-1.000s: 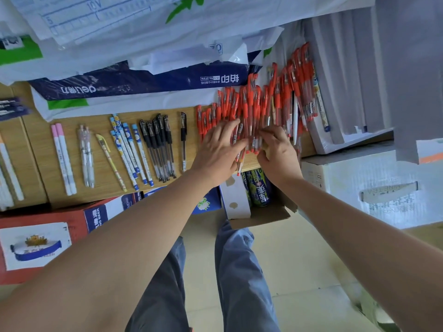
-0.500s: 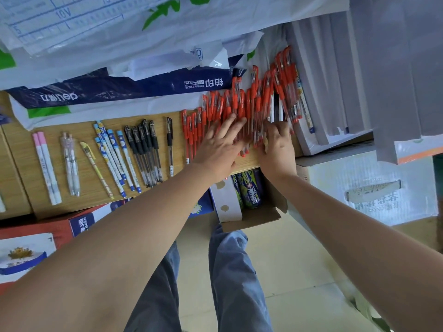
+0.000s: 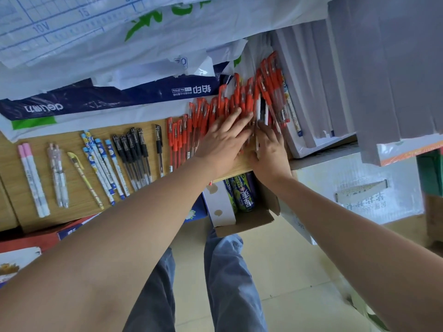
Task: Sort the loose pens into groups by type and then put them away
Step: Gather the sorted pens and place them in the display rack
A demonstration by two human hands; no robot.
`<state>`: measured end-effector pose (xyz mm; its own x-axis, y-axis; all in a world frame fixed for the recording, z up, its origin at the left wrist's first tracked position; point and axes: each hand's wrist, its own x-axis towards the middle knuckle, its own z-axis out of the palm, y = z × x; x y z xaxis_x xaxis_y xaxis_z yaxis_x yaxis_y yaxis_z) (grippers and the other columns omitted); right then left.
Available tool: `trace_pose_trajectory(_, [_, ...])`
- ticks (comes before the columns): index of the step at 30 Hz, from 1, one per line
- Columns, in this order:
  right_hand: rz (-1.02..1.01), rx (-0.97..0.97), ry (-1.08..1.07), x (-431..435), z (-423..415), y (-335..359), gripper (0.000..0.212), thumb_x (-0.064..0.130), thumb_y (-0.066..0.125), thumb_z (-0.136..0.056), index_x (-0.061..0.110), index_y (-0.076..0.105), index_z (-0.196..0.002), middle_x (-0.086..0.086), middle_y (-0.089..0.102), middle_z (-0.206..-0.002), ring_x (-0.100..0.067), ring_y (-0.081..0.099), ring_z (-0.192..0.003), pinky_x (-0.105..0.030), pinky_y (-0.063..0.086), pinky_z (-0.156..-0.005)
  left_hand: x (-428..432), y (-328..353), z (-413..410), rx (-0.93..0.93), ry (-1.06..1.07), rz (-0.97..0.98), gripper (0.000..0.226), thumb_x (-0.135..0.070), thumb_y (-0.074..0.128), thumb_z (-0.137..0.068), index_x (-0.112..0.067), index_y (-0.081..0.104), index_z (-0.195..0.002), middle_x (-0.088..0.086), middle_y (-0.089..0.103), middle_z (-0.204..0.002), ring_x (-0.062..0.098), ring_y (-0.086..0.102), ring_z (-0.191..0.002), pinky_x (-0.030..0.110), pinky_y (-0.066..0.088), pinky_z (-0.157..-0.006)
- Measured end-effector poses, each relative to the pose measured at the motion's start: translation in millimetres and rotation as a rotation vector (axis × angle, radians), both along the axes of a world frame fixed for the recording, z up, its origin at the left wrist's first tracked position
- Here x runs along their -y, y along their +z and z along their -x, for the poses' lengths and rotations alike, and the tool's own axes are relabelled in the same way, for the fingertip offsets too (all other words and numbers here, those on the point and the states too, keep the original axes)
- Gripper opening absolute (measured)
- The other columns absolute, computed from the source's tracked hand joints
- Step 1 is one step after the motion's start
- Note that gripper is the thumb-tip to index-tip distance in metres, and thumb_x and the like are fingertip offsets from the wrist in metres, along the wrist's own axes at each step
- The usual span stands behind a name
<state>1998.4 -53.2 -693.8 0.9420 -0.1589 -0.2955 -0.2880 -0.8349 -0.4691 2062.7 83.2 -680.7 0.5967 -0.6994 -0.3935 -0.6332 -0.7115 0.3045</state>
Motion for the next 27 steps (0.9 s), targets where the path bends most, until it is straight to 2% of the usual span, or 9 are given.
trace_pose_trajectory(2, [-0.061, 0.027, -0.068, 0, -1, 4, 0.043, 0.008, 0.058, -0.084, -0.001, 0.056, -0.125, -0.018, 0.054, -0.133, -0.034, 0.049, -0.124, -0.045, 0.038, -0.108, 1, -1, -2, -0.01, -0.044, -0.041, 0.058, -0.02, 0.051, -0.094, -0.021, 0.028, -0.148, -0.002, -0.005, -0.162, 0.025, -0.012, -0.148, 0.045, -0.003, -0.118])
trace_pose_trajectory(4, [-0.107, 0.062, -0.177, -2, -3, 13, 0.047, 0.021, 0.044, -0.083, 0.0, 0.056, -0.124, -0.017, 0.054, -0.128, -0.032, 0.051, -0.118, -0.043, 0.045, -0.099, -7, -2, -3, 0.003, -0.097, -0.077, 0.062, -0.022, 0.052, -0.094, -0.024, 0.024, -0.15, -0.001, -0.005, -0.162, 0.026, -0.011, -0.148, 0.047, -0.003, -0.12])
trace_pose_trajectory(6, [-0.073, 0.093, -0.229, -3, -7, 17, 0.065, 0.035, 0.026, -0.076, 0.001, 0.055, -0.124, -0.017, 0.05, -0.128, -0.033, 0.05, -0.116, -0.042, 0.046, -0.095, -19, -4, -3, 0.03, -0.138, -0.106, 0.073, -0.019, 0.053, -0.094, -0.028, 0.01, -0.153, -0.002, -0.007, -0.161, 0.026, -0.012, -0.148, 0.049, -0.002, -0.12])
trace_pose_trajectory(9, [0.032, 0.13, -0.279, -5, -11, 16, 0.072, 0.033, 0.021, -0.071, -0.001, 0.053, -0.125, -0.021, 0.048, -0.129, -0.038, 0.046, -0.118, -0.05, 0.043, -0.097, -32, -5, -3, 0.049, -0.176, -0.116, 0.081, -0.017, 0.054, -0.093, -0.03, 0.0, -0.152, -0.002, -0.012, -0.161, 0.025, -0.013, -0.147, 0.048, -0.003, -0.12])
trace_pose_trajectory(12, [0.175, 0.164, -0.316, -6, -19, 16, 0.066, 0.024, 0.028, -0.072, -0.001, 0.05, -0.129, -0.021, 0.048, -0.133, -0.039, 0.046, -0.118, -0.05, 0.042, -0.098, -37, -2, -4, 0.038, -0.181, -0.082, 0.077, -0.021, 0.053, -0.093, -0.03, 0.005, -0.153, -0.001, -0.01, -0.161, 0.025, -0.013, -0.148, 0.046, -0.007, -0.12])
trace_pose_trajectory(14, [0.249, 0.15, -0.338, -3, -26, 16, 0.061, 0.011, 0.044, -0.074, 0.003, 0.045, -0.135, -0.018, 0.045, -0.137, -0.038, 0.044, -0.121, -0.048, 0.042, -0.097, -40, -2, -5, 0.031, -0.179, -0.058, 0.075, -0.025, 0.052, -0.094, -0.03, 0.007, -0.153, 0.0, -0.009, -0.161, 0.025, -0.012, -0.148, 0.044, -0.01, -0.119])
trace_pose_trajectory(17, [0.314, 0.033, -0.33, 4, -38, 7, 0.069, 0.006, 0.061, -0.078, 0.007, 0.035, -0.142, -0.016, 0.039, -0.141, -0.035, 0.038, -0.127, -0.044, 0.039, -0.1, -45, -2, -7, 0.017, -0.157, -0.024, 0.071, -0.024, 0.05, -0.095, -0.029, 0.01, -0.153, 0.001, -0.01, -0.161, 0.023, -0.011, -0.148, 0.041, -0.012, -0.118])
trace_pose_trajectory(22, [0.397, 0.02, -0.249, 9, -57, -2, 0.043, -0.005, 0.058, -0.083, 0.0, 0.048, -0.125, -0.021, 0.05, -0.121, -0.036, 0.052, -0.108, -0.041, 0.052, -0.083, -53, -3, -11, 0.012, -0.1, 0.016, 0.068, -0.024, 0.052, -0.094, -0.027, 0.016, -0.152, 0.004, -0.008, -0.161, 0.024, -0.009, -0.148, 0.04, -0.01, -0.118])
trace_pose_trajectory(27, [0.295, -0.093, -0.259, 5, -67, 1, 0.043, 0.013, 0.06, -0.092, -0.002, 0.04, -0.128, -0.018, 0.054, -0.122, -0.033, 0.058, -0.107, -0.04, 0.051, -0.085, -62, -6, -16, 0.016, -0.065, 0.019, 0.07, -0.023, 0.054, -0.092, -0.026, 0.018, -0.152, 0.004, -0.004, -0.161, 0.025, -0.007, -0.148, 0.044, -0.004, -0.12])
